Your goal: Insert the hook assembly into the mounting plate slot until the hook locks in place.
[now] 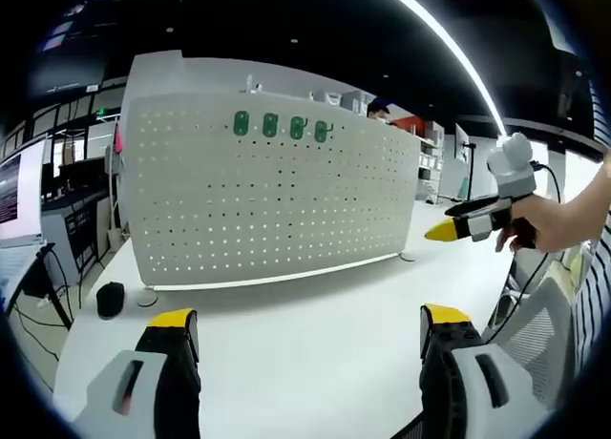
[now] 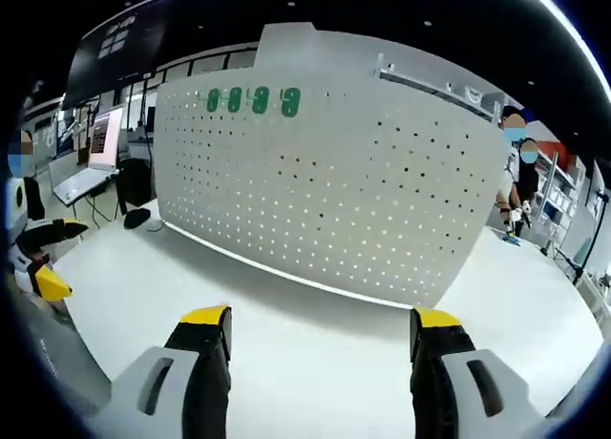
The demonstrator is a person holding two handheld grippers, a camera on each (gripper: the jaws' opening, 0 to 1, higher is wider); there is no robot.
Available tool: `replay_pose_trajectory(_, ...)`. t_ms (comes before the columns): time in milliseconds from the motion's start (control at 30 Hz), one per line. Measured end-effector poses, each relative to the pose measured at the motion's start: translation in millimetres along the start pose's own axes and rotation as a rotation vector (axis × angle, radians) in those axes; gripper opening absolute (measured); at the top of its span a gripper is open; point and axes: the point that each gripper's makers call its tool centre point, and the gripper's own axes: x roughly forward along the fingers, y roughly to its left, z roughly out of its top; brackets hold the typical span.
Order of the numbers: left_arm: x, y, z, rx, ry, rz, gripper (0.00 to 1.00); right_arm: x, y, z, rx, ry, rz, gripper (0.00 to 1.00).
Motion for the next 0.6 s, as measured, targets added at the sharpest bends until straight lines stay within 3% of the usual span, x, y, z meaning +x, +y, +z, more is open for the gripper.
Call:
replay_pose_trajectory(200,-0.1,1.2,-0.8,0.001,0.003,0.006,0.98,-20.6,7.5,-13.0,0.042,0.019,0.009,0.75)
replay_pose_trajectory(600,0.0,-0.3,-2.3,0.006,0.011,0.005,0.99,-37.0,19.9,-40.7,0.05,0.058,0.035,0.79)
